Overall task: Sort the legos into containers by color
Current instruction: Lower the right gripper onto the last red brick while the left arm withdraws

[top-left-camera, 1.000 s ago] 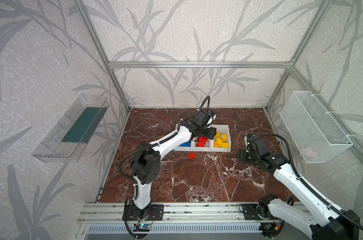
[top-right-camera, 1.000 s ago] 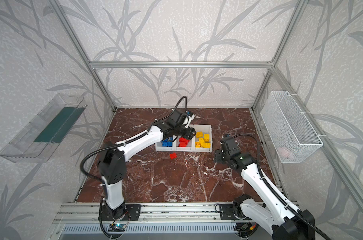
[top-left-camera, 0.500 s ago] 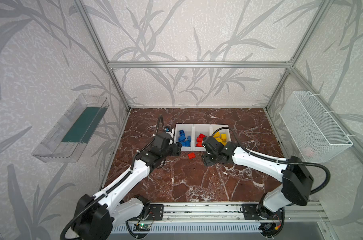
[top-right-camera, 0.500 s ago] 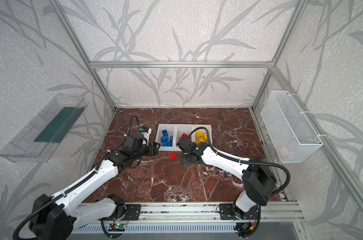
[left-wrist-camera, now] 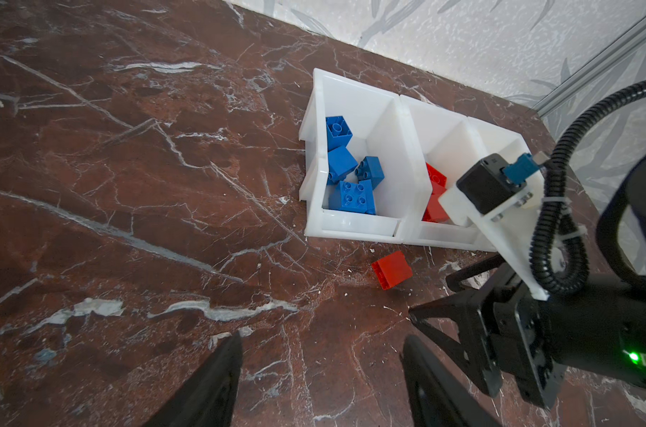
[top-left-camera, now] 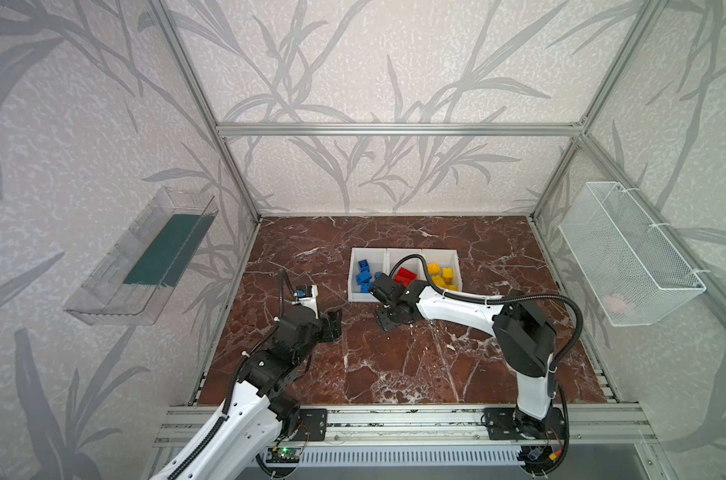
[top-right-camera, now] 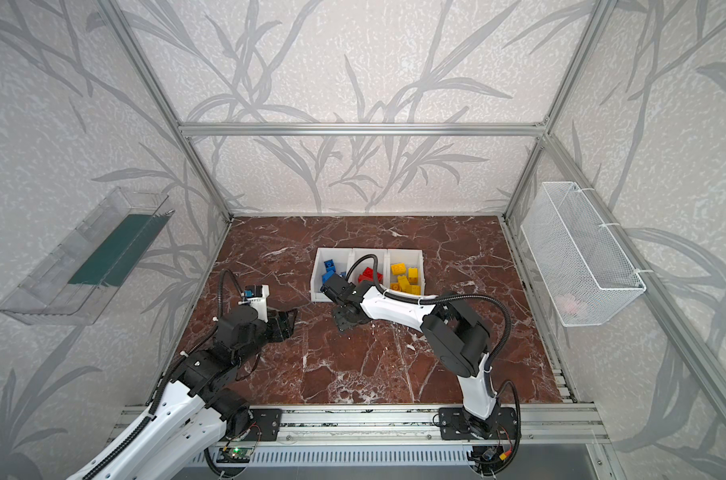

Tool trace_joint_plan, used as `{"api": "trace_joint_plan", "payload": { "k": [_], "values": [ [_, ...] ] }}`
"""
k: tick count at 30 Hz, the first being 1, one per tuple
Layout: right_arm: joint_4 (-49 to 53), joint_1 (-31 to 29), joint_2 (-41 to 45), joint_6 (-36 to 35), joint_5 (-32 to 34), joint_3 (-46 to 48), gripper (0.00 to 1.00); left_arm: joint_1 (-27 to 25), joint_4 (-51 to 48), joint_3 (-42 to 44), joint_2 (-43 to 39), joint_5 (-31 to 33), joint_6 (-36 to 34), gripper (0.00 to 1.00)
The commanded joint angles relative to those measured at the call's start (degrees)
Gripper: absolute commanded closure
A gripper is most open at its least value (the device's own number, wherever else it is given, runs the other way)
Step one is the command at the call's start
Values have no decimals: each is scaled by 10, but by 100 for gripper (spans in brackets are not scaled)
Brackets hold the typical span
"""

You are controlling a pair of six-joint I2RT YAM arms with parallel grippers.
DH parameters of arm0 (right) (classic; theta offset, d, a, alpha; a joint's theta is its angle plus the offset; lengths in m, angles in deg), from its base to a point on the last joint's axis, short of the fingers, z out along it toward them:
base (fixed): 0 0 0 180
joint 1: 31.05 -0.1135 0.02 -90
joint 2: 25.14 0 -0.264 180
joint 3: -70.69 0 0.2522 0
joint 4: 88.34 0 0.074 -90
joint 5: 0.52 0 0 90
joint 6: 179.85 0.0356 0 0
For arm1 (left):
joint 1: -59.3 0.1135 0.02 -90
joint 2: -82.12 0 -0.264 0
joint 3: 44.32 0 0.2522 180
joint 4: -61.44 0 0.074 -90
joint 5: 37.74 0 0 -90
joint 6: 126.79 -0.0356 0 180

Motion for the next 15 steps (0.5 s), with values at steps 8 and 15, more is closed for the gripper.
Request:
{"api": "trace_joint_plan", "payload": {
  "k": [8, 15],
  "values": [
    [5, -4, -58, 12, 18, -51, 30, 3, 6, 11, 1, -3, 17, 29],
    [5, -4, -80, 19, 35, -63, 32, 2, 13, 15, -4, -7, 13, 29]
  ]
}}
